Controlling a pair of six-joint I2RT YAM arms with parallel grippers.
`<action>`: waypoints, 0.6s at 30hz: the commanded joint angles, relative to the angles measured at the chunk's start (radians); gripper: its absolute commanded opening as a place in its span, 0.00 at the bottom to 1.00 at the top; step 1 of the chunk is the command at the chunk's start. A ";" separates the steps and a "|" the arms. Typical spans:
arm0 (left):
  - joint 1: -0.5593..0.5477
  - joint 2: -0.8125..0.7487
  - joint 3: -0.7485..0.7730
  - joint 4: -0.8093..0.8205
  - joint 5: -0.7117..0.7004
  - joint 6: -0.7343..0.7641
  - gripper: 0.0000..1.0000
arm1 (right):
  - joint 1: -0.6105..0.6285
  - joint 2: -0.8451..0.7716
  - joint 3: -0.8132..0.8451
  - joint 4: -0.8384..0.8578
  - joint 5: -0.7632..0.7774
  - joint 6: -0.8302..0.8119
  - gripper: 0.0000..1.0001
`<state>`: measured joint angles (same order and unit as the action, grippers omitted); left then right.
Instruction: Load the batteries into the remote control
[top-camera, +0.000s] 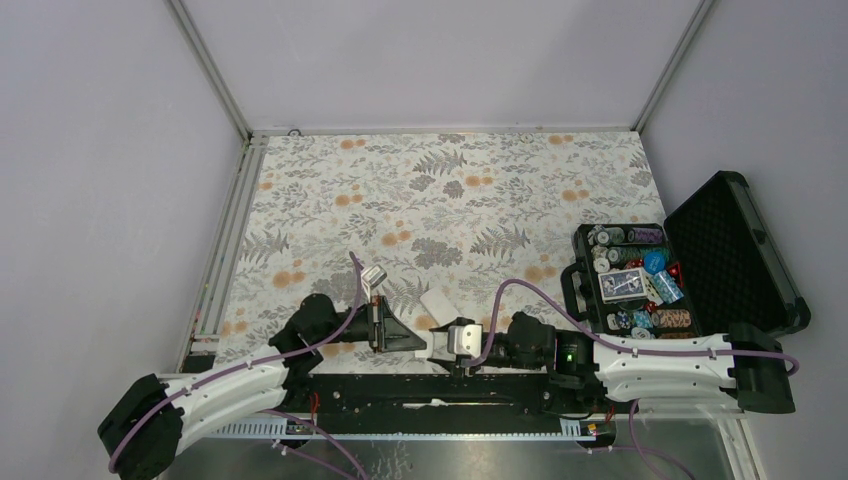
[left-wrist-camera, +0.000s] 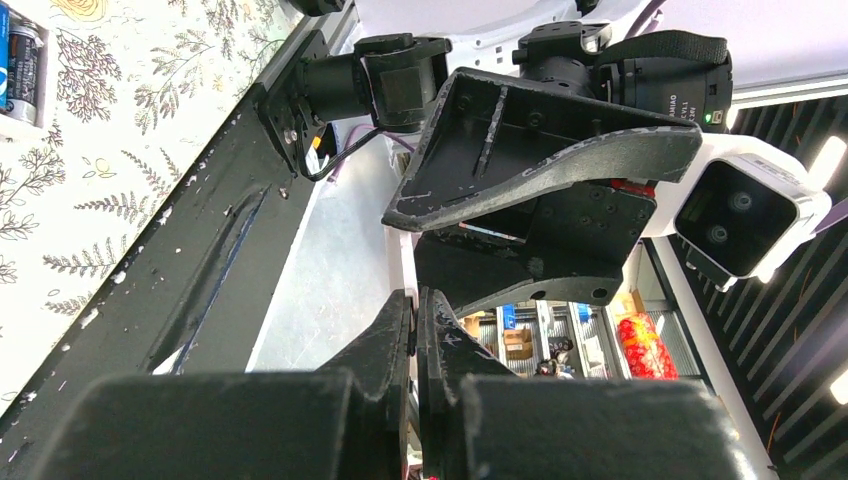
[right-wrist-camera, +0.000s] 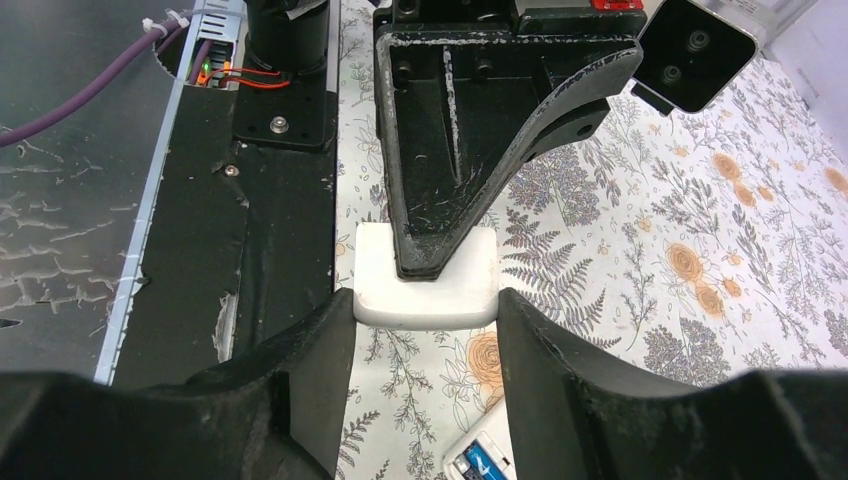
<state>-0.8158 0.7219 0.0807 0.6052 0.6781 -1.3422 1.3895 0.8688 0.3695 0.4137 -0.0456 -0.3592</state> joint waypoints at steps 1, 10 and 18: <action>0.004 -0.006 -0.013 0.080 0.008 -0.011 0.00 | 0.011 -0.012 -0.012 0.073 0.003 0.006 0.22; 0.012 -0.071 0.024 -0.113 -0.050 0.087 0.52 | 0.014 -0.080 0.032 -0.103 0.074 0.135 0.08; 0.047 -0.155 0.172 -0.544 -0.196 0.330 0.57 | 0.013 0.019 0.218 -0.451 0.229 0.336 0.08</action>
<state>-0.7792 0.6125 0.1429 0.2913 0.5934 -1.1782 1.3949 0.8452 0.4614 0.1516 0.0681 -0.1619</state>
